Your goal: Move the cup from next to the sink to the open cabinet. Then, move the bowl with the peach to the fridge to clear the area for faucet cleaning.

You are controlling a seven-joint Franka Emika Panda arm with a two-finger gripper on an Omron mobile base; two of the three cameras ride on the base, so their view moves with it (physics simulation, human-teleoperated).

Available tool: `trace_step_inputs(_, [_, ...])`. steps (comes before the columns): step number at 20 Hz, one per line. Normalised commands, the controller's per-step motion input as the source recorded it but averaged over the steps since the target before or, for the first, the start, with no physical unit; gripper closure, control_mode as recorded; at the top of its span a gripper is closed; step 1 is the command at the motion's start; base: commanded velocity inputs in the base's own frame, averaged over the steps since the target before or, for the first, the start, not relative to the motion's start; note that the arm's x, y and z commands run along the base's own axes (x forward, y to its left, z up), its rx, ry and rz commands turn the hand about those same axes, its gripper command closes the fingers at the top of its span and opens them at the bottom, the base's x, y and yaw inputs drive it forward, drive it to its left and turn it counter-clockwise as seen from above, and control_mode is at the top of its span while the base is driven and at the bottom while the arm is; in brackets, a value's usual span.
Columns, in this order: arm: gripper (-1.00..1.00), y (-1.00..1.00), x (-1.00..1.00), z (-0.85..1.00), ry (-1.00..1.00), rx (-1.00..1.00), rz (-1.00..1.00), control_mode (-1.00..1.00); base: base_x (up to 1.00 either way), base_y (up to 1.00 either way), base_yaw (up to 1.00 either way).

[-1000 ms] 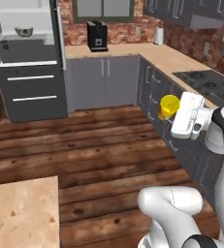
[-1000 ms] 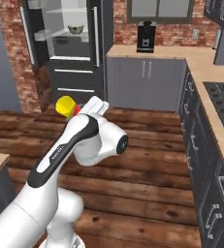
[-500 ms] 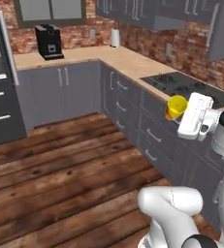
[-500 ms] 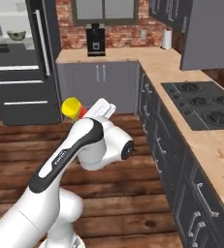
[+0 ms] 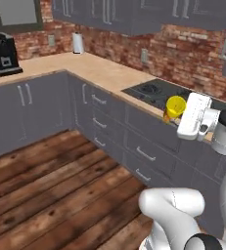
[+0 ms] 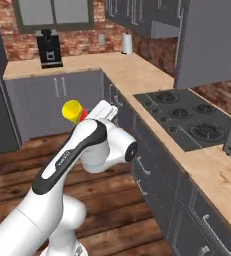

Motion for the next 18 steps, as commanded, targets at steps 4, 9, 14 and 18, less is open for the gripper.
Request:
trace_step_inputs(4, [1.0,0.0,0.0,0.0,0.0,0.0,0.0,1.0,0.66,0.0,-0.72])
trace_step_inputs(9, [1.0,0.0,0.0,0.0,0.0,0.0,0.0,1.0,0.3,-0.05,-0.79])
trace_step_inputs(14, [1.0,0.0,0.0,0.0,0.0,0.0,0.0,1.0,0.32,-0.09,-0.79])
trace_step_inputs(18, [1.0,0.0,0.0,0.0,0.0,0.0,0.0,1.0,0.35,-0.13,-0.76])
